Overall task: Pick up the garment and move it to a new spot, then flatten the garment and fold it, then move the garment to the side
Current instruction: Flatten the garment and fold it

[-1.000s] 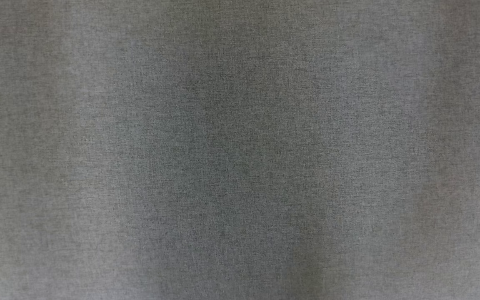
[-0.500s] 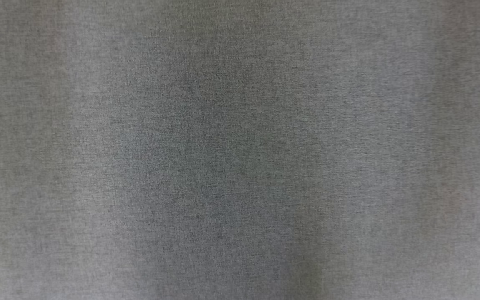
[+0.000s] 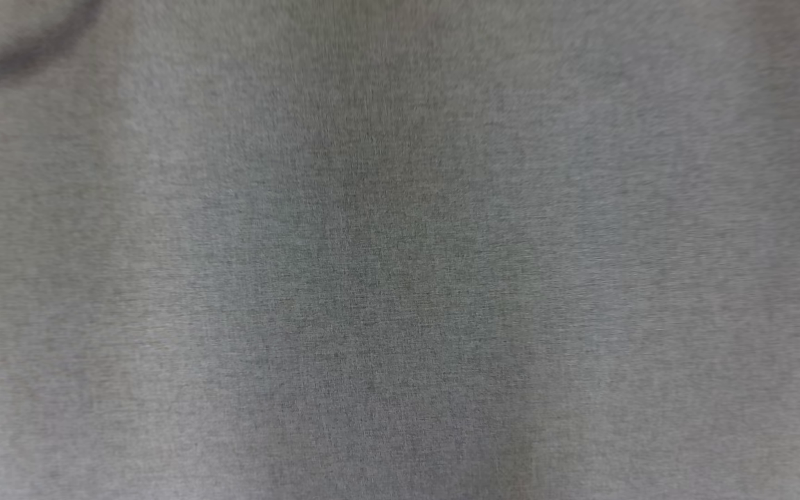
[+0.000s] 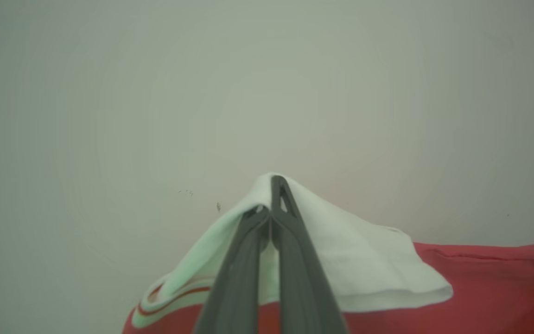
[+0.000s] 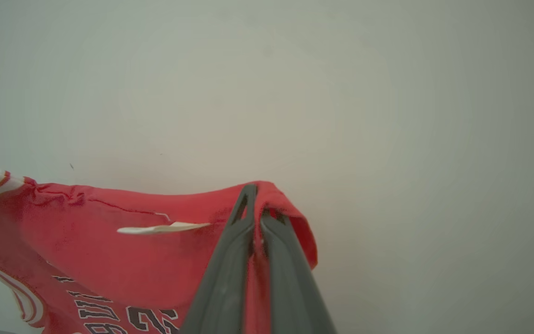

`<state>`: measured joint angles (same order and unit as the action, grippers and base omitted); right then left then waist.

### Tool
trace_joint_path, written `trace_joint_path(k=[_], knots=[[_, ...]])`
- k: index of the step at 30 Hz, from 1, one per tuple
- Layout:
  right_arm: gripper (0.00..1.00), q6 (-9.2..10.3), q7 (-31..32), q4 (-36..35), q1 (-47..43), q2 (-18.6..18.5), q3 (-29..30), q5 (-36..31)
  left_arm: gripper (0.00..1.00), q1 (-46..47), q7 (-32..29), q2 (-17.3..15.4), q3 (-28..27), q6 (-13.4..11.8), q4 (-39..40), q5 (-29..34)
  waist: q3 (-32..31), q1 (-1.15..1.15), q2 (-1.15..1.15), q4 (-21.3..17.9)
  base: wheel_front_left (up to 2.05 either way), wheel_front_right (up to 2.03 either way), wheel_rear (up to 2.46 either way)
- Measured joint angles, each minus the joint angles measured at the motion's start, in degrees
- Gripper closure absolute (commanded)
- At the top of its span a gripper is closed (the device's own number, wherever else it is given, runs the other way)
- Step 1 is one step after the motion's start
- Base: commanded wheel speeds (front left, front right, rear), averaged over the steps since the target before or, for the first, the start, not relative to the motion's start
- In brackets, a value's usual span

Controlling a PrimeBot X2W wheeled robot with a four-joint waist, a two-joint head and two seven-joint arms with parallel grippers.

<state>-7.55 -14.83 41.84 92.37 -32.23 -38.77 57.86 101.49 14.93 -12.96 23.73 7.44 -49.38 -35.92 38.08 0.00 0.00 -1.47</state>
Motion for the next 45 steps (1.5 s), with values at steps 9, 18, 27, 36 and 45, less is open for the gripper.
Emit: trace_joint_path(k=[9, 18, 27, 36, 45], knots=[[1.00, 0.00, -0.16, -14.73, -28.04, -1.71, 8.12, -0.30, 1.00, -35.65, 0.10, -4.69, -5.90, -8.35, 29.17, -3.35, -6.68, -0.01, -0.01, -0.77, 0.00, 0.00, 0.00], [1.00, 0.00, -0.30, -25.40, -56.47, 0.71, 16.73, -3.71, 1.00, -73.30, -2.07, -7.75, -7.21, -18.64, 55.08, -6.45, -13.54, -0.02, -0.01, -1.71, 0.00, 0.00, 0.00], [1.00, 0.00, -0.27, -28.10, -75.27, 3.75, 20.93, -5.53, 1.00, -94.51, -0.35, -2.02, -6.81, -19.51, 56.57, -9.13, -18.92, -0.02, -0.02, -1.92, 0.00, 0.00, 0.00], [1.00, 0.00, -0.27, -28.87, -86.83, 5.91, 23.19, -6.64, 1.00, -104.38, -0.03, 1.02, -7.75, -16.92, 52.42, -9.20, -23.12, -0.01, -0.01, -1.48, 0.00, 0.00, 0.00], [1.00, 0.00, 0.27, -29.10, -94.95, 5.95, 24.09, -7.47, 1.00, -110.32, 0.07, 2.79, -7.67, -15.43, 51.47, -9.32, -26.59, -0.01, -0.01, -0.86, 0.00, 0.00, 0.00]])
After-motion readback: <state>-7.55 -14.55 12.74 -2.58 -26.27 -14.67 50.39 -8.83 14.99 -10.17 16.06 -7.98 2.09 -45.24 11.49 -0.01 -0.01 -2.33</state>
